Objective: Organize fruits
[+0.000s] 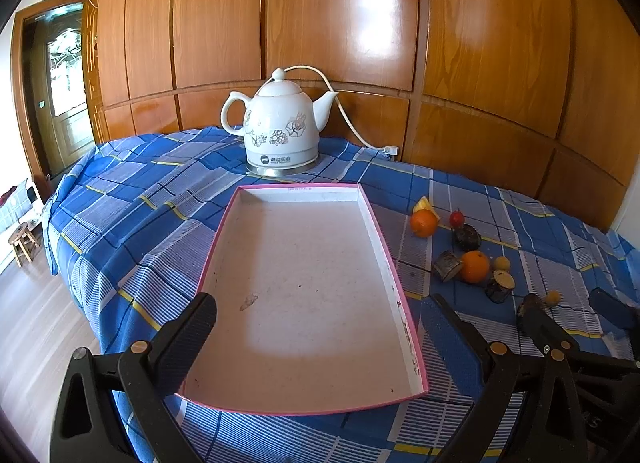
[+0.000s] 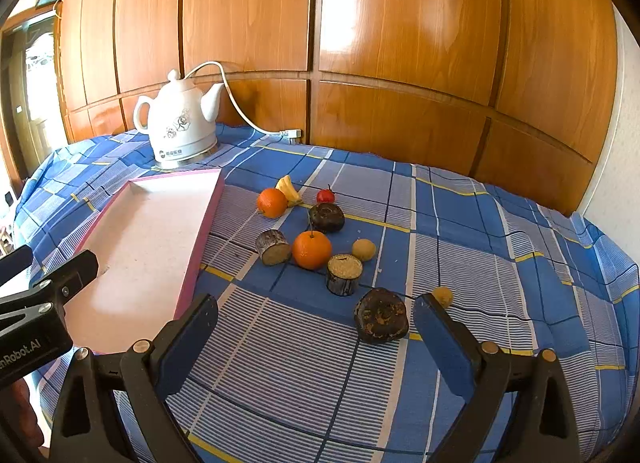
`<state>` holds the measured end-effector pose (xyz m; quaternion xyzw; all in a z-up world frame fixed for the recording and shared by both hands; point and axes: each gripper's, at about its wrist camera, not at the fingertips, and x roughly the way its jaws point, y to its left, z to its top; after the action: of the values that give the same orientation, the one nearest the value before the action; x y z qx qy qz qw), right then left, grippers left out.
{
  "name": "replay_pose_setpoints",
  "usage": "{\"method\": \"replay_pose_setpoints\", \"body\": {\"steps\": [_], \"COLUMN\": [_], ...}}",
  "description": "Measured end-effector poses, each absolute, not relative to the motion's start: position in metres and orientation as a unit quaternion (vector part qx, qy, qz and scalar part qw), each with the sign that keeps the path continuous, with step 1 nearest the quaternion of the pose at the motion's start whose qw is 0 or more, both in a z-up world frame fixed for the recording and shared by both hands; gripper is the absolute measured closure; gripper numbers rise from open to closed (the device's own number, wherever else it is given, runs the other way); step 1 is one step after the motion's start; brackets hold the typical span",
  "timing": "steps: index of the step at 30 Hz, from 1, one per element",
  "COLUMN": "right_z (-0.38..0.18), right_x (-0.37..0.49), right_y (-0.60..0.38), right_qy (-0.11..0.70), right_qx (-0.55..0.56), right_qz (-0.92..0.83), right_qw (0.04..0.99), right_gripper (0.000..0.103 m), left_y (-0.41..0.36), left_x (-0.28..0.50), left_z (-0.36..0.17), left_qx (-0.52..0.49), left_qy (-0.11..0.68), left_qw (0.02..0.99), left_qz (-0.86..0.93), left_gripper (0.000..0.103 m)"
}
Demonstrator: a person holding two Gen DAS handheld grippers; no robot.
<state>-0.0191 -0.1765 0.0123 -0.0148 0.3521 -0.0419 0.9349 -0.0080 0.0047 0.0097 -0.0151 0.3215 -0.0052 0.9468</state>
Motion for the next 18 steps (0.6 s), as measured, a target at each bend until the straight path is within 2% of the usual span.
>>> {"method": "replay_pose_setpoints", "body": {"steps": [18], "right_z": [0.0116], "right_x": [-0.0186], "right_y": [-0.1804], "right_qy": [0.352], "right_qx": [-0.007], "right_qz": [-0.042], "right_qw": [0.935], "right_gripper": [0.003], "left_y": [0.0015], "left_x": [-0.0085], "left_z": [0.0083], "left_qx": [-0.012], "left_qy": [0.323], "left_qw": [0.946], "left_qz": [-0.008], "left_gripper": [0.000]}}
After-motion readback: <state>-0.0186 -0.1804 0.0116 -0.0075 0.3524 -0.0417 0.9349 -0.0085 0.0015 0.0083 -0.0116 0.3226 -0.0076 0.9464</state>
